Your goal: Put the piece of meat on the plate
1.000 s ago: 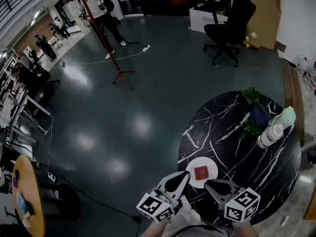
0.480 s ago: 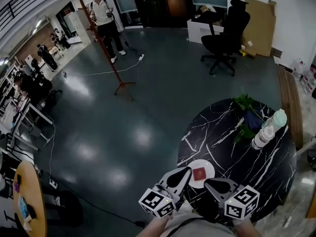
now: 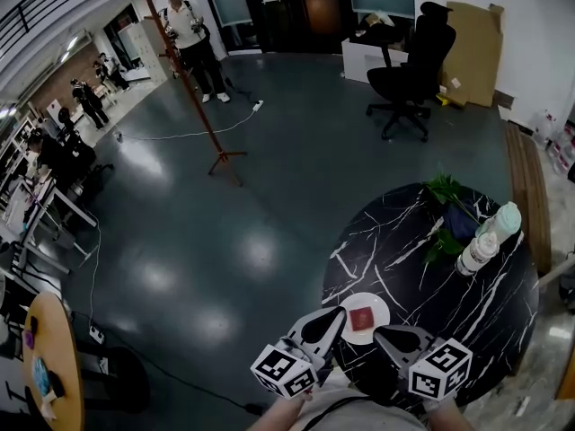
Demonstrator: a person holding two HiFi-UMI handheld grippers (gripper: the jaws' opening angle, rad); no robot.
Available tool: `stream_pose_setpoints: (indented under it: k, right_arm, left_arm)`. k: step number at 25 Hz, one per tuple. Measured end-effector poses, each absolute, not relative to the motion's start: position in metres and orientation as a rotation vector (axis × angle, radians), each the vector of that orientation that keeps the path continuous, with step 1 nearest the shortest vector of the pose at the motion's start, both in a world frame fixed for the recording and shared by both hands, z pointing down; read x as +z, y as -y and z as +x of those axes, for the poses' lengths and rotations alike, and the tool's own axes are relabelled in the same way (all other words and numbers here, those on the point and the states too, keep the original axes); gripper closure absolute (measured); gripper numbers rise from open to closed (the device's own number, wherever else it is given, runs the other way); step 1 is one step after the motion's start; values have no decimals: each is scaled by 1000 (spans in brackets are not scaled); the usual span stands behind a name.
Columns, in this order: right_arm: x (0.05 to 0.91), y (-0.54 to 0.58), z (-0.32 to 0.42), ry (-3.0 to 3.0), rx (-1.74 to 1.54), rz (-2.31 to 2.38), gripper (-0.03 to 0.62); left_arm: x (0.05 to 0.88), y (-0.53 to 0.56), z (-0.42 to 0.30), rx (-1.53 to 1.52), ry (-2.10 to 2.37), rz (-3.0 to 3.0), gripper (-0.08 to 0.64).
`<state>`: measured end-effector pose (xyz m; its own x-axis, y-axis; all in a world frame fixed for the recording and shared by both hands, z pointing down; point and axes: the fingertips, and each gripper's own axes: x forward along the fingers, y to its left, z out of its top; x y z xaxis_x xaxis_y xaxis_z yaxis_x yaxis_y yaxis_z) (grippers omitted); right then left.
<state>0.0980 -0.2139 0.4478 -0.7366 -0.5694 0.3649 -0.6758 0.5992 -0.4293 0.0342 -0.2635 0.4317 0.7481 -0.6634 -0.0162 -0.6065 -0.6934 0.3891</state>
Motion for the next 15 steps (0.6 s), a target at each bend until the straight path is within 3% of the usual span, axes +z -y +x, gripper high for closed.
stream_pose_setpoints:
  k: [15]
  right_arm:
    - [454,217,100,2635,832,1031,575]
  left_arm:
    - [434,271,23,-210,1024,2576,552]
